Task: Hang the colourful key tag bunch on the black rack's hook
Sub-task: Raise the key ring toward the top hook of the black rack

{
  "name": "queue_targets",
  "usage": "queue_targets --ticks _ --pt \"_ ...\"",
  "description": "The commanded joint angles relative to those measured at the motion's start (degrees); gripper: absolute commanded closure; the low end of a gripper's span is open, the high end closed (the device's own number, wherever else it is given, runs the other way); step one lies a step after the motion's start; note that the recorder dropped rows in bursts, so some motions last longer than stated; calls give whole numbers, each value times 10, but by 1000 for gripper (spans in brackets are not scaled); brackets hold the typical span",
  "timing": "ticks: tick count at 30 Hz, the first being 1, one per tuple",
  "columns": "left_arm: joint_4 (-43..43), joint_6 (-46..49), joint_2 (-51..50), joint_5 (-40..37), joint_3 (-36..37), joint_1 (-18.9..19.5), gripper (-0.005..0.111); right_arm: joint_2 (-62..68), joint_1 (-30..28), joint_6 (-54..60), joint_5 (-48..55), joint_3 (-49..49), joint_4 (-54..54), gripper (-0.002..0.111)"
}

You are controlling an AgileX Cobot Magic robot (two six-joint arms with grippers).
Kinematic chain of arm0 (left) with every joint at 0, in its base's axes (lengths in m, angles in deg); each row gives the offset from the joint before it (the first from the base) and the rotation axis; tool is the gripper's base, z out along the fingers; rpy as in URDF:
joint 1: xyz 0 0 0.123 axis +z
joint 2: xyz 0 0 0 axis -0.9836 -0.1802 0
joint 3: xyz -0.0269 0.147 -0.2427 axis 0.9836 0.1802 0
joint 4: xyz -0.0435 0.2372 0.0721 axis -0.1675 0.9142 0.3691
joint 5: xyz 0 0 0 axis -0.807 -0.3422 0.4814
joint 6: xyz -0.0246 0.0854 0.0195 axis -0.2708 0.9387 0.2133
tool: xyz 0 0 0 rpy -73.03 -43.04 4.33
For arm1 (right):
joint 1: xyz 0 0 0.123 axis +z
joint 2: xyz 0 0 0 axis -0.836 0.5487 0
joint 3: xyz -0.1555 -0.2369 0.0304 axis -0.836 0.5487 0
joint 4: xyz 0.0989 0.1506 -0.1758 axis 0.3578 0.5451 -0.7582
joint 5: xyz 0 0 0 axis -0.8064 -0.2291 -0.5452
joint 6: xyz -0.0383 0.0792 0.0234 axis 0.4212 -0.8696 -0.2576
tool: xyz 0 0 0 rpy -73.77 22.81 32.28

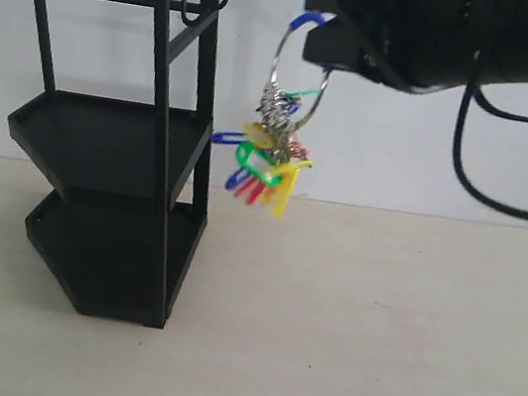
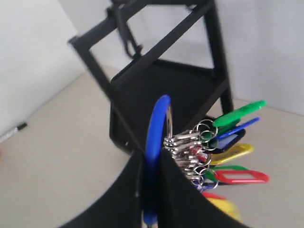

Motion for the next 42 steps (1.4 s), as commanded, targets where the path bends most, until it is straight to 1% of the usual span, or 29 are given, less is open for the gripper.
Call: queue_targets --ticks 1,2,3,4,5,6,7,9,10,11,12,13,14,15,16,17,18,23,29,34,37,39,42 --pt "-4 -6 1 8 -1 2 102 5 16 8 -42 -2 -29 108" --pt "-4 -6 1 8 -1 2 102 3 16 -35 -105 -2 -27 108" --pt "-4 -6 1 8 -1 2 102 3 16 -61 -133 -2 -25 108" --pt "-4 -6 1 8 -1 2 102 6 20 -74 -126 -2 -23 108" --pt "-4 -6 1 8 -1 2 102 10 25 -59 -99 -2 -27 108" --pt "-4 -6 1 8 -1 2 102 13 30 -21 -47 -2 -39 108" --pt "-4 -6 1 8 -1 2 102 14 30 -10 -39 -2 -47 108" --pt "-4 -6 1 8 -1 2 102 11 19 -27 -93 -2 -52 108" --pt "-4 -6 1 8 -1 2 102 8 17 -57 -139 -2 -43 108" --pt "-4 -6 1 8 -1 2 102 8 17 -69 -137 -2 -40 108" --pt "-4 -6 1 8 -1 2 102 10 19 -67 -111 -2 -40 108" --pt "-4 -6 1 8 -1 2 102 18 25 -44 -47 -2 -48 108" --pt "-4 -6 1 8 -1 2 102 20 25 -29 -27 -2 -50 108" --pt "-4 -6 1 8 -1 2 102 21 23 -23 -31 -2 -55 108" --pt "-4 -6 1 8 -1 2 102 21 19 -24 -58 -2 -55 108" --pt "-4 -6 1 8 -1 2 102 20 16 -38 -111 -2 -53 108" --pt "-4 -6 1 8 -1 2 102 20 16 -51 -129 -2 -53 108" --pt "-4 -6 1 8 -1 2 102 38 33 -36 -108 -2 -67 108" --pt "-4 -6 1 8 -1 2 102 56 48 -39 -206 -2 -92 108" --pt "-4 -6 1 8 -1 2 102 57 51 -32 -223 -2 -93 108" --pt "-4 -6 1 8 -1 2 102 57 75 -10 -224 -2 -94 108" --pt "-4 -6 1 8 -1 2 102 57 106 7 -232 -2 -95 108" --pt "-4 -6 1 8 -1 2 102 57 144 24 -292 -2 -95 108"
